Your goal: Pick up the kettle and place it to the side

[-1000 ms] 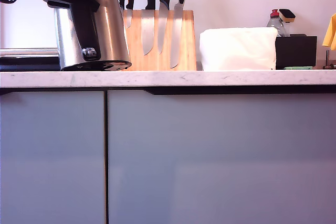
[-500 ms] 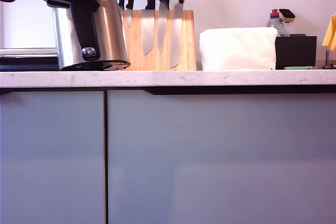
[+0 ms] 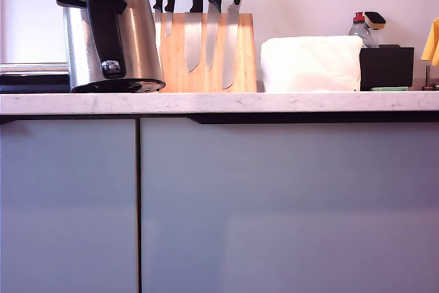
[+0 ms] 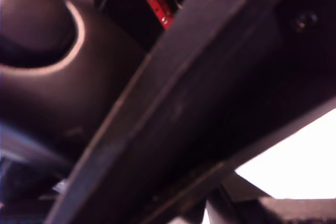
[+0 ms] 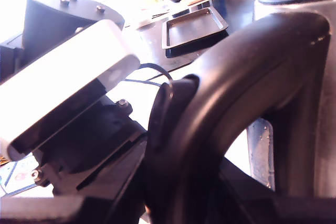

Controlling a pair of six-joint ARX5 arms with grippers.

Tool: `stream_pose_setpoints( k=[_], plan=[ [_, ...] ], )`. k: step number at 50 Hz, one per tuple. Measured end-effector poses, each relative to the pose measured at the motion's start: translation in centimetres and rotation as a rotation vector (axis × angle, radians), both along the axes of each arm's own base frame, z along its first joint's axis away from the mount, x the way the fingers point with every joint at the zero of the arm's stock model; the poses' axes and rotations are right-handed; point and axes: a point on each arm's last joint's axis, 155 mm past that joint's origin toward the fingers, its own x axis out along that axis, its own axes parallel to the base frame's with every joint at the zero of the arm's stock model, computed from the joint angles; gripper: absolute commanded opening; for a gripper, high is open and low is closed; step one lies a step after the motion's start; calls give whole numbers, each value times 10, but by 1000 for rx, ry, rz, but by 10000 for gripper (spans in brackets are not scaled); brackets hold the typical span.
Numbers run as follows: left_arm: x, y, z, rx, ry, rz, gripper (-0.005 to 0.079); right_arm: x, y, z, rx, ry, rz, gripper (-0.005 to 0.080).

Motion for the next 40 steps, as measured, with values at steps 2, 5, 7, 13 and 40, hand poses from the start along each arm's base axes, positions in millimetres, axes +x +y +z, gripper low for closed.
stream_pose_setpoints(
  k=[2, 5, 7, 13, 40],
  plan=[
    [0, -1, 0, 2, 1, 0, -24, 0, -1, 0, -1, 1, 0, -12],
    [-1, -3, 0, 6, 1, -2, -24, 0, -1, 1, -3, 1, -1, -12],
    [-2, -4, 0, 10, 6, -1, -24, 0, -2, 1, -3, 1, -1, -12],
    [-3, -5, 3, 15, 15, 2, -24, -1, -2, 3, 0, 0, -1, -12],
    [-2, -11, 10, 20, -2, 3, -24, 3, -11, 10, 7, -8, -9, -12]
  ],
)
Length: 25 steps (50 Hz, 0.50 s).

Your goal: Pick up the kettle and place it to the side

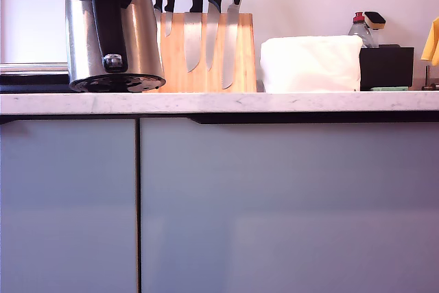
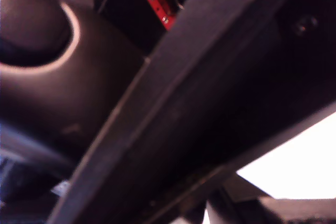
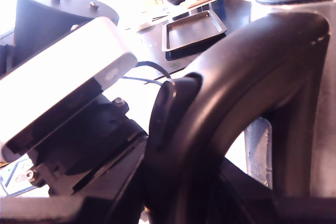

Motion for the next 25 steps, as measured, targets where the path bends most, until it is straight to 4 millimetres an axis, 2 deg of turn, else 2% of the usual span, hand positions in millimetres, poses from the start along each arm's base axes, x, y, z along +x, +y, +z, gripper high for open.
stream_pose_setpoints(
  k=[25],
  plan=[
    [-3, -28, 29, -11, -98, -44, -24, -4, -26, 26, -2, -38, -15, -12]
  ],
)
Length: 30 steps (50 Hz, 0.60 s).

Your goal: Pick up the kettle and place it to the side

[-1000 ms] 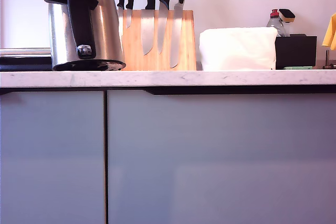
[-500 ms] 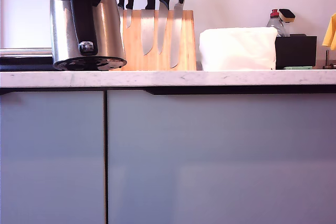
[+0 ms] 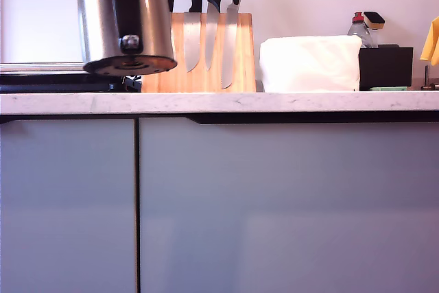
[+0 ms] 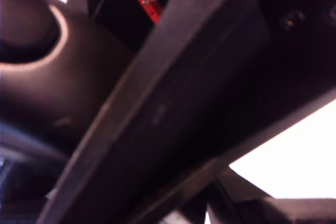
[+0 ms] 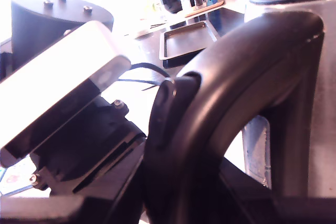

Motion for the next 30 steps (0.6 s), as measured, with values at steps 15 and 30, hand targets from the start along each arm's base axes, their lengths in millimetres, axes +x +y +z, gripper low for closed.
stream_pose_setpoints(
  k=[15, 30],
  plan=[
    [-5, -17, 5, -15, -18, -27, -24, -1, -15, 3, -32, 2, -19, -12],
    [3, -35, -4, -21, -16, -55, -24, 10, -33, -8, -82, 25, -59, -12]
  ],
)
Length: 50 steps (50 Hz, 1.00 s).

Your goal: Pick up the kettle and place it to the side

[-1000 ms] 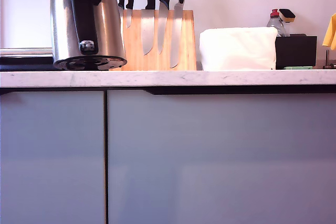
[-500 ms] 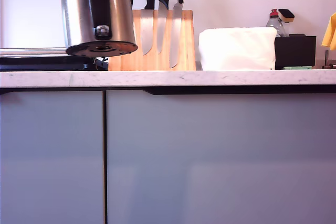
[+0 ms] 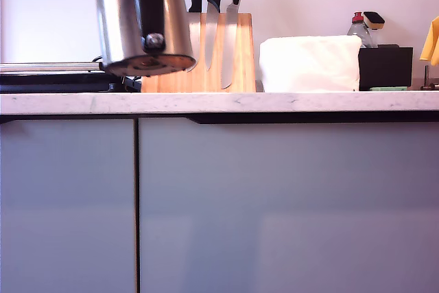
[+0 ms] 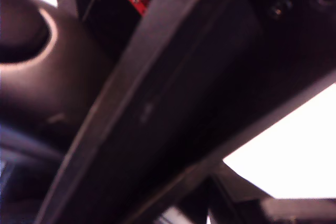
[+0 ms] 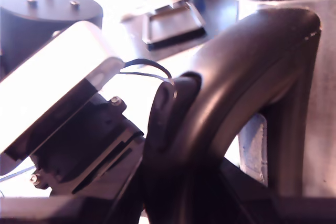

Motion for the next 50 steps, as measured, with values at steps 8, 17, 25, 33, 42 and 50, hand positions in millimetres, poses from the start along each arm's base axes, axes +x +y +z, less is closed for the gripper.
stream_pose_setpoints(
  k=[8, 17, 25, 33, 42, 50],
  plan=[
    [5, -10, -5, 0, 22, -15, -24, 7, -10, -5, -15, 24, -24, -12],
    [14, -24, -3, -1, 15, -32, -24, 19, -23, -6, -17, 20, -53, -12],
    [20, -38, -7, 3, 19, -53, -24, 29, -37, -11, -37, 32, -81, -12],
    [25, -54, -14, 2, 37, -75, -24, 38, -54, -19, -57, 68, -111, -12],
    [27, -73, -18, 1, 48, -103, -24, 44, -74, -25, -82, 99, -140, -12],
    [29, -91, -14, -6, 40, -128, -24, 47, -92, -22, -96, 94, -167, -12]
  ],
)
